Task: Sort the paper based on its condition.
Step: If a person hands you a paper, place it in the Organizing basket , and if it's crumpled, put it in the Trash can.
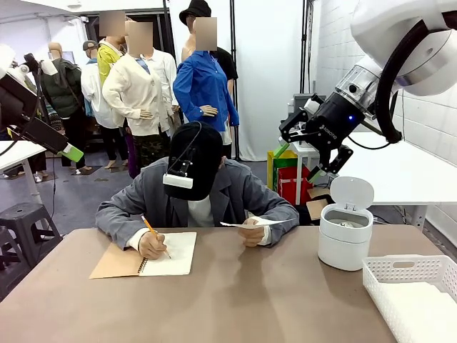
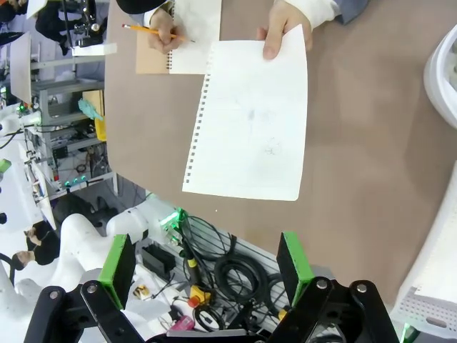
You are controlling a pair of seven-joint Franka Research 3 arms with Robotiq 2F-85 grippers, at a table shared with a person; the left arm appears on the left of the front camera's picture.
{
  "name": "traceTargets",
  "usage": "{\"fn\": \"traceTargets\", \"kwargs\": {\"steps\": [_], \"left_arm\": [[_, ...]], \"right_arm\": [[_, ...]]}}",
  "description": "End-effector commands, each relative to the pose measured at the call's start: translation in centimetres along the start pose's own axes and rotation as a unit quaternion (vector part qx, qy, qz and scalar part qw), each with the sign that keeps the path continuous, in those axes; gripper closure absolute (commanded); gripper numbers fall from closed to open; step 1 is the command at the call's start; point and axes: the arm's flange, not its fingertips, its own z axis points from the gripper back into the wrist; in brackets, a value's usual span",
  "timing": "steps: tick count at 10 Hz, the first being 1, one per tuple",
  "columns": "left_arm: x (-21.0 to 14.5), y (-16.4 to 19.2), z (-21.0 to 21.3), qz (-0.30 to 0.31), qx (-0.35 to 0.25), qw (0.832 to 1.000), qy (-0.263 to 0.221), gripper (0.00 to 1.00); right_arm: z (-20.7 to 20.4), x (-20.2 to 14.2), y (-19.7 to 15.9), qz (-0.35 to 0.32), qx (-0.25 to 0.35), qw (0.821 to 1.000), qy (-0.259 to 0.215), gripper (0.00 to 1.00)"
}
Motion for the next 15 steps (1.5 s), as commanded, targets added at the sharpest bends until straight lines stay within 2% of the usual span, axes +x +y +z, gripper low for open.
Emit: {"fn": "traceTargets", "kwargs": {"steps": [1, 2, 3, 4, 6, 8, 11, 15], "left_arm": [[0.0, 0.0, 0.0, -0.001, 0.000, 1.000, 0.000, 0.00], [0.0, 0.0, 0.0, -0.001, 0.000, 1.000, 0.000, 0.00], [0.0, 0.0, 0.0, -0.001, 0.000, 1.000, 0.000, 0.00], [0.0, 0.0, 0.0, -0.001, 0.000, 1.000, 0.000, 0.00], [0.0, 0.0, 0.0, -0.001, 0.000, 1.000, 0.000, 0.00], [0.0, 0.0, 0.0, -0.001, 0.000, 1.000, 0.000, 0.00], [0.0, 0.0, 0.0, -0.001, 0.000, 1.000, 0.000, 0.00], [0.0, 0.0, 0.0, -0.001, 0.000, 1.000, 0.000, 0.00]], "right_arm": [[0.1, -0.1, 0.1, 0.003, -0.004, 1.000, -0.002, 0.00], [0.0, 0.0, 0.0, 0.000, 0.000, 1.000, 0.000, 0.00], [-0.3, 1.9, -1.0, -0.045, 0.001, 0.997, 0.057, 0.00], [-1.0, 3.3, -1.6, -0.082, 0.021, 0.992, 0.092, 0.00], [-1.7, 5.6, -3.0, -0.122, 0.062, 0.981, 0.139, 0.00], [-3.2, 8.1, -5.3, -0.169, 0.072, 0.971, 0.150, 0.00], [-6.1, 10.3, -8.8, -0.220, 0.086, 0.956, 0.171, 0.00], [-11.5, 10.2, -11.8, -0.242, 0.092, 0.950, 0.175, 0.00]]}}
